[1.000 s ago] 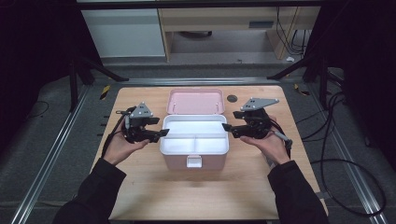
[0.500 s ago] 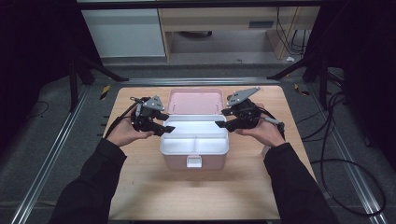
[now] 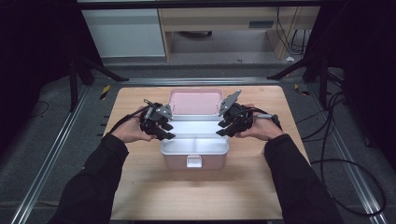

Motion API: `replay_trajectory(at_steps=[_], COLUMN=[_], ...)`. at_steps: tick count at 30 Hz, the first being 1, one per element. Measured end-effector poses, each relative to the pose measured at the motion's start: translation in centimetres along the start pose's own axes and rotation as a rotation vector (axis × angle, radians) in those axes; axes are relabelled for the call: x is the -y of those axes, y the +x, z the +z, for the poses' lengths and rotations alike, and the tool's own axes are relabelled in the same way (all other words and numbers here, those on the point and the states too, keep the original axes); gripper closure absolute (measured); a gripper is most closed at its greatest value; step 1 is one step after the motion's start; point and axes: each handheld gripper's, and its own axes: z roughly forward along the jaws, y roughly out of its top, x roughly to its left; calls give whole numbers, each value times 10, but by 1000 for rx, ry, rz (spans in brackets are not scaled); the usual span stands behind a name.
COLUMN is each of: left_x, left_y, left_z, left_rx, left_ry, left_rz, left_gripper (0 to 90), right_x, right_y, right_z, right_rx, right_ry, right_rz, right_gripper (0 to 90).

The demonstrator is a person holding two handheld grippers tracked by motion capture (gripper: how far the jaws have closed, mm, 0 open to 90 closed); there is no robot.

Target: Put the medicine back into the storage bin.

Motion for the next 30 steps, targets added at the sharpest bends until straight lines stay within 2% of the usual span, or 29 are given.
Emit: replay_trajectory(at_steps=[2, 5, 7, 12, 15, 18, 23, 30], left_x=[-1, -4, -6, -7, -7, -9, -13, -15], left_y=[1, 3, 4, 6, 7, 8, 11, 14], left_z=[4, 8, 8, 8, 8, 8, 8, 8], left_rx=[6, 17, 18, 45, 68, 79, 105, 125], left_ry=[31, 50, 68, 80, 97, 121, 154, 167], left_rz=[14, 28, 39, 46, 51, 65, 87, 109], left_gripper=[644, 679, 699, 739, 781, 819, 840, 853], right_x=[0, 2, 2, 0, -4, -8, -7, -8], right_y=[-2, -2, -3, -5, -5, -7, -12, -12], right_z=[5, 13, 16, 25, 32, 34, 35, 34], right_rx=[-20, -27, -38, -75, -73, -89, -112, -107], right_ry=[24, 81, 87, 119, 168, 201, 197, 200], right_rz=[-4, -15, -16, -24, -45, -22, -9, -34], right_gripper=[662, 677, 688, 743, 754, 801, 842, 849])
